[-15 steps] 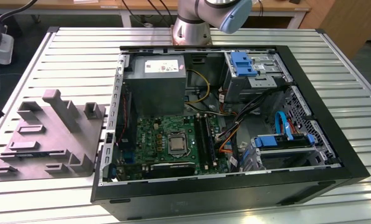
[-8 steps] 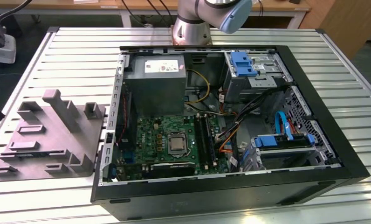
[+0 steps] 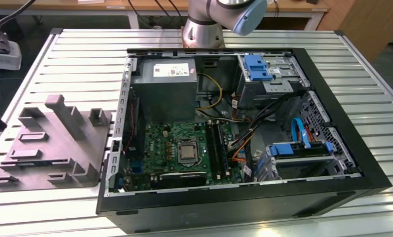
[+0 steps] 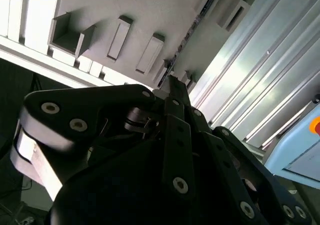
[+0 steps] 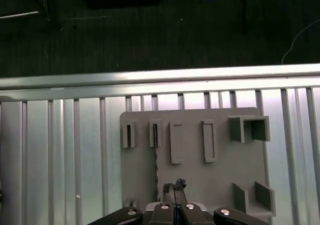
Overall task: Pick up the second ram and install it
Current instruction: 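Pick up the second ram and move it above second insertion slot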
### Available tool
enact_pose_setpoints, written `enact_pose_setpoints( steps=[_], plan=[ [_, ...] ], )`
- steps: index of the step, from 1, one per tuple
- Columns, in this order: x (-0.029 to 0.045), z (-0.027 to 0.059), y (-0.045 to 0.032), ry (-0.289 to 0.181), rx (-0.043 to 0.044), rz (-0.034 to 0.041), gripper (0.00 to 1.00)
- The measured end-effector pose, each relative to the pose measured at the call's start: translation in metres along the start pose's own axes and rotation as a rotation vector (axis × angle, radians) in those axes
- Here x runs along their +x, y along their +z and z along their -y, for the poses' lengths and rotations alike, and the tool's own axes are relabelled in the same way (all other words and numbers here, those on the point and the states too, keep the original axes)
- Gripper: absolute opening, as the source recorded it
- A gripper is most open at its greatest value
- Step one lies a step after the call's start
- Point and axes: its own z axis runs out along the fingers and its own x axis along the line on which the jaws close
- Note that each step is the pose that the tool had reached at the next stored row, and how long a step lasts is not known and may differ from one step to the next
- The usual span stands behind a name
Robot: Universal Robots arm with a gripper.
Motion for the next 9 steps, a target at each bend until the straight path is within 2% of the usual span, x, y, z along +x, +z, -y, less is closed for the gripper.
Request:
enact_pose_setpoints(
  steps=[9],
  plan=[
    [0.0035, 0.001, 0.0126, -0.047, -0.0008, -0.0029, 0.1]
  ],
)
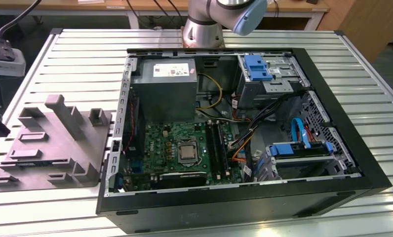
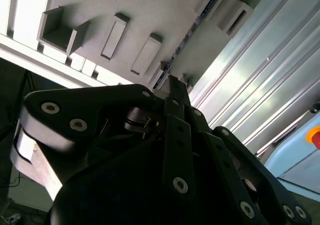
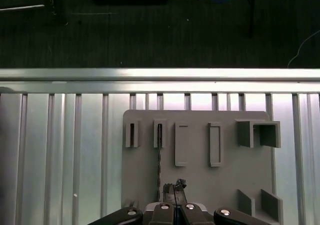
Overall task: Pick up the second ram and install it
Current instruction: 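Pick up the second ram and move it above second insertion slot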
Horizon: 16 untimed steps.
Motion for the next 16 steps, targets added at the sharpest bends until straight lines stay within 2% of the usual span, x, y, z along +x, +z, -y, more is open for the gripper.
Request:
enact_pose_setpoints(
  steps=[13, 16],
  plan=[
    [0.0048, 0.0012, 0.0191, 0.008, 0.0005, 0.0007, 0.1],
    [0.0049, 0.0012, 0.0201, 0.008, 0.0011, 0.001, 0.1]
  ],
)
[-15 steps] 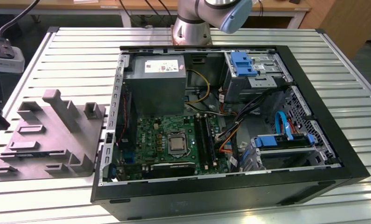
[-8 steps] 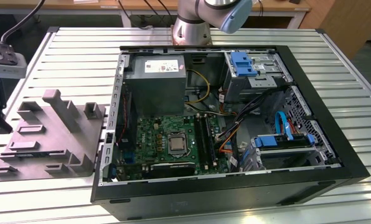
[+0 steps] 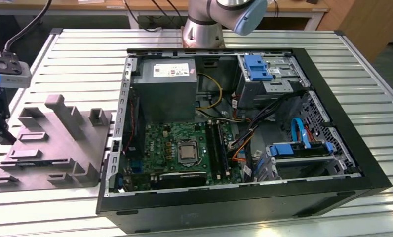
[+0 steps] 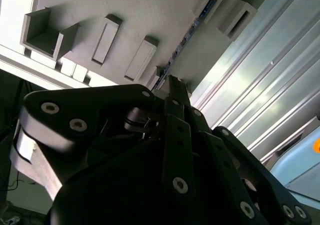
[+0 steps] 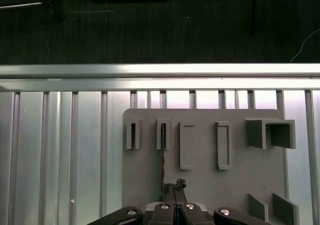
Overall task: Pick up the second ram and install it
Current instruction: 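Pick up the second ram and move it above second insertion slot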
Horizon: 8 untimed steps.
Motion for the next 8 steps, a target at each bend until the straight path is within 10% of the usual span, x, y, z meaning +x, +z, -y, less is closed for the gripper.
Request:
enact_pose_setpoints(
  steps=[8],
  plan=[
    [0.0, -0.0011, 0.0054, 0.0, 0.0136, 0.0005, 0.1]
  ],
)
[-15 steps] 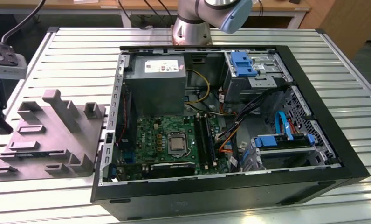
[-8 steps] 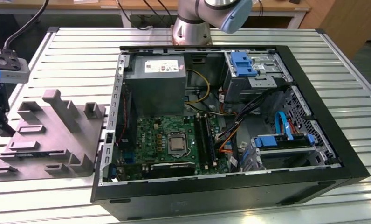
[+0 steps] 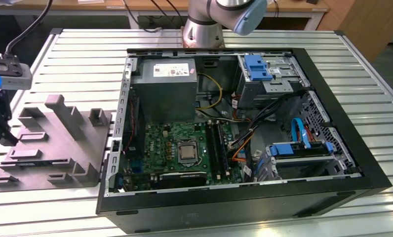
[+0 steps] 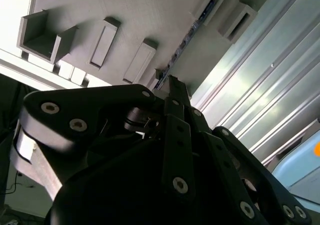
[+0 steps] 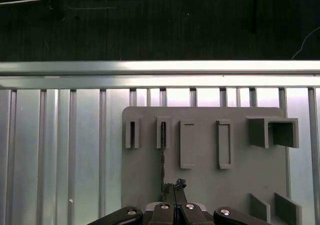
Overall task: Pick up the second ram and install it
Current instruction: 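Pick up the second ram and move it above second insertion slot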
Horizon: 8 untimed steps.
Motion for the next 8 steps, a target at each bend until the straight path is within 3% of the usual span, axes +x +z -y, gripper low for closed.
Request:
enact_pose_setpoints(
  steps=[3, 8],
  plan=[
    [0.0001, -0.0005, 0.0037, 0.0, 0.007, 0.0002, 0.1],
    [0.0003, -0.0013, 0.0087, 0.0, 0.0077, -0.002, 0.1]
  ],
)
